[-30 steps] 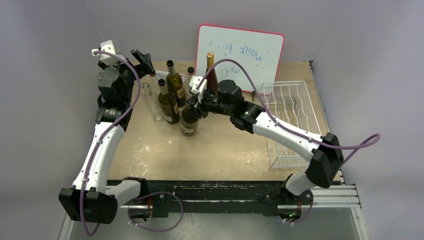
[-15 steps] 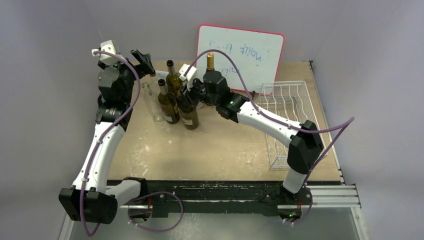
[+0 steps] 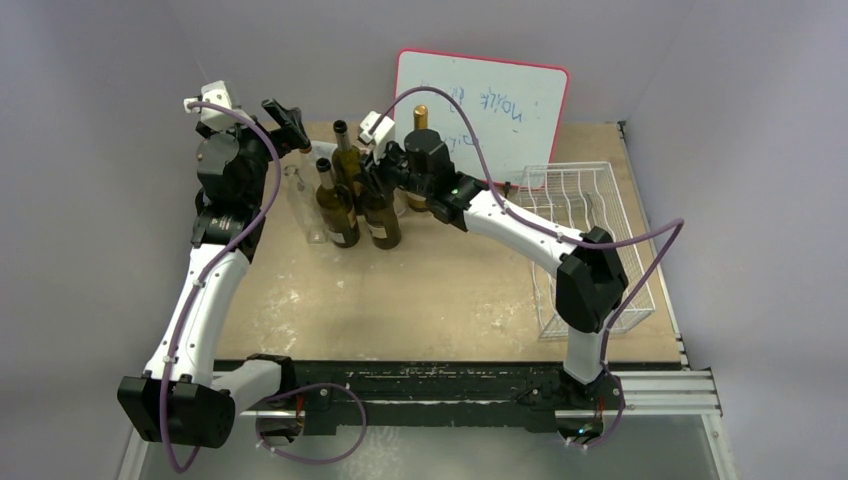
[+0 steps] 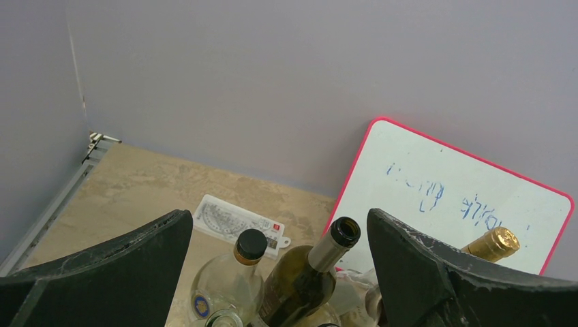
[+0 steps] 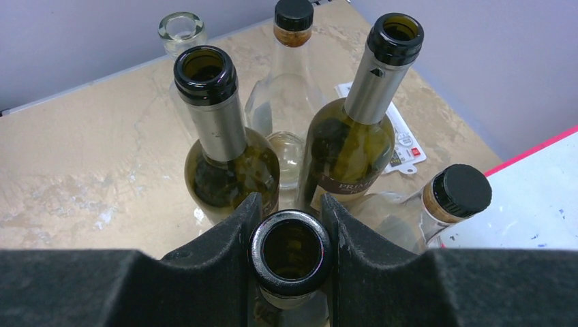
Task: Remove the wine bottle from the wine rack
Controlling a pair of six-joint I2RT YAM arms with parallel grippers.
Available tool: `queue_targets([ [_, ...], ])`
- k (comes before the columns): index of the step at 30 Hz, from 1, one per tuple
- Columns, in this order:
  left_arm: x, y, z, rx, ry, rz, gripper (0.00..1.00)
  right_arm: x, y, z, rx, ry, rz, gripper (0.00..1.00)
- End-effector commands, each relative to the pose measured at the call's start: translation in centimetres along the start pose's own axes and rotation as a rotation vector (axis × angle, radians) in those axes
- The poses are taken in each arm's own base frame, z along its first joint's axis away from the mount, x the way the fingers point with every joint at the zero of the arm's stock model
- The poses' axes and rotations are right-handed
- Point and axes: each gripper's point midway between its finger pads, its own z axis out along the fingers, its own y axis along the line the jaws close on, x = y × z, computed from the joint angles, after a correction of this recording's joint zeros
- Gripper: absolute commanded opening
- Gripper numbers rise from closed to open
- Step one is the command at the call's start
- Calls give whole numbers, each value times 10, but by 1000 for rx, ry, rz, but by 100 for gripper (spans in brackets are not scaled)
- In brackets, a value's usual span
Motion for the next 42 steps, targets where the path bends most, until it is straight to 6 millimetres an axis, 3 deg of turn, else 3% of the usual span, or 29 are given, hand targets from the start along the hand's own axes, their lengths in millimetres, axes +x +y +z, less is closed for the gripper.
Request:
queue_targets([
  [1, -29, -13, -5, 41, -76, -5, 100, -104, -9, -15, 19, -289, -46, 0],
  [11, -29, -14, -5, 50, -74, -11, 100, -110, -6, -9, -6, -329, -46, 0],
  [27, -27, -15, -4, 57, -69, -18, 100, -72, -1, 1, -17, -258, 9, 1],
  [32, -28, -15, -4, 57, -71, -16, 100, -68, -3, 1, -9, -240, 13, 20],
  [36, -28, -15, -4, 56, -73, -16, 100, -71, -5, -2, 4, -231, 22, 42],
  [39, -29, -15, -5, 55, -75, -16, 100, -84, -10, -11, 36, -250, 18, 63],
  [42, -30, -14, -5, 53, -76, -14, 100, -100, -11, -28, 46, -264, 2, 74],
])
